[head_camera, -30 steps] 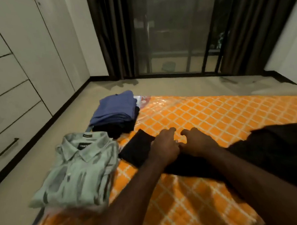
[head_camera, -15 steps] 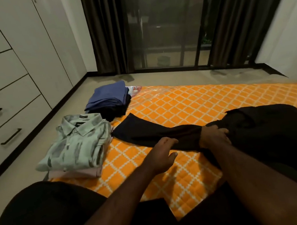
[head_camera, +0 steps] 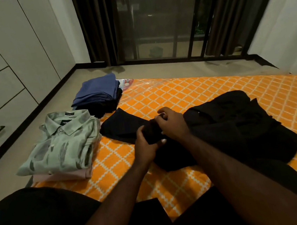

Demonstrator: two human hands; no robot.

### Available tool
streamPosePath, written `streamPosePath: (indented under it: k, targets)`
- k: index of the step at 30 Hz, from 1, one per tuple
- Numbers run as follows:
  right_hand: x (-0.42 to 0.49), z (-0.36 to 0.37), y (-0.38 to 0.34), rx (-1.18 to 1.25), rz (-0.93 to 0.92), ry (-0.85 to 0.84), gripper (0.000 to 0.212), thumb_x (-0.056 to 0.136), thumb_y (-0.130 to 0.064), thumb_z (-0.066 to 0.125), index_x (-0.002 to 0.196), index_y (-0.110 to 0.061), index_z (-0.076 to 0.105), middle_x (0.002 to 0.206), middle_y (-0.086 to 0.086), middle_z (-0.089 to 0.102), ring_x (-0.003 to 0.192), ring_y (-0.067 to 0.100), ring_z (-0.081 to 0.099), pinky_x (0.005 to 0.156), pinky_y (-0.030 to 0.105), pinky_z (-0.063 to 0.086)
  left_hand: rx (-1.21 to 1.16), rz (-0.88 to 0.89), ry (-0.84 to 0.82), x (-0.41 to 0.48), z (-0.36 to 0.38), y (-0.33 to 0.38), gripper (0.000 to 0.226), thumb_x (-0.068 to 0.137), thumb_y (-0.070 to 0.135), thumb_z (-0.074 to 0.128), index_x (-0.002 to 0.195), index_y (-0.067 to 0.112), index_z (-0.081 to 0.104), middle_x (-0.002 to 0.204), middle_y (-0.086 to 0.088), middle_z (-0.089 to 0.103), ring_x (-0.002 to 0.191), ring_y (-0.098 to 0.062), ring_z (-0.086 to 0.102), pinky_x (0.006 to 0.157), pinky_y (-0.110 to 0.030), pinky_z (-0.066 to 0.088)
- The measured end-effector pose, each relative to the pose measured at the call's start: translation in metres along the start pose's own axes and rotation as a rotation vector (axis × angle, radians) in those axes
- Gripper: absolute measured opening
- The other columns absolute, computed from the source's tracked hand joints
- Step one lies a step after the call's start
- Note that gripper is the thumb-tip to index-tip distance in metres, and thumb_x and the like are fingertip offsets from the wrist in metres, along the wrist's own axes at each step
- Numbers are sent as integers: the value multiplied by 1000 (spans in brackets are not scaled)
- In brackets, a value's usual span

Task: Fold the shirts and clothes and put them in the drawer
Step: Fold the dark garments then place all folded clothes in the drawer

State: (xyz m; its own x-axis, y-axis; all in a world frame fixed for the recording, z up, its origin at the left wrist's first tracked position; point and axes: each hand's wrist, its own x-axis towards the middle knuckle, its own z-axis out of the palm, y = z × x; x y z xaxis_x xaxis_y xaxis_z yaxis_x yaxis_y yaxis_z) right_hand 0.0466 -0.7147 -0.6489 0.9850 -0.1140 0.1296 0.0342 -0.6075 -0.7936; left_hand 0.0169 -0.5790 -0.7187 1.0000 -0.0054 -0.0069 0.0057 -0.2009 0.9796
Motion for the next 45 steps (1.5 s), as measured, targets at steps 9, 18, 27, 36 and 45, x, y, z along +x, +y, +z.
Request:
streamPosePath:
  k: [9, 18, 27, 36, 45]
  targets:
    - [6, 4, 11, -386, -152, -324, 67, 92, -35, 58, 154, -31, 35, 152, 2, 43, 132, 28, 50, 99, 49, 52, 1, -48, 212, 30, -20, -8, 59, 87, 15, 78, 140, 15, 50, 129, -2, 62, 117, -21, 60, 88, -32, 49]
    - [20, -71, 38, -601, 478, -100, 71, 90, -42, 67, 151, -29, 34, 160, 18, 20, 148, 46, 15, 112, 62, 28, 73, 81, 240, 27, -27, 1, 57, 93, 10, 70, 145, 16, 49, 137, -5, 60, 128, -22, 55, 99, -28, 43]
    - [25, -84, 81, -334, 595, -70, 106, 90, -35, 77, 164, -13, 5, 164, 21, 25, 146, 42, 36, 109, 48, 43, 894, 531, 292, 17, -61, 20, 67, 90, 8, 65, 150, 32, 46, 110, -10, 53, 90, -30, 53, 67, -41, 46]
    - [24, -71, 86, -519, 519, -82, 28, 90, -34, 70, 113, -18, 64, 116, 11, 65, 100, 31, 64, 81, 40, 56, 936, 837, -3, -11, -2, 26, 58, 85, 23, 71, 140, 23, 53, 144, -13, 46, 123, -33, 47, 89, -50, 48]
    - [40, -65, 80, -462, 467, 121, 19, 84, -25, 59, 92, -11, 69, 96, 12, 68, 80, 30, 63, 65, 34, 51, 1022, 864, -447, -20, 25, -1, 71, 94, 41, 60, 155, 39, 26, 167, 11, 21, 150, -28, 31, 101, -51, 39]
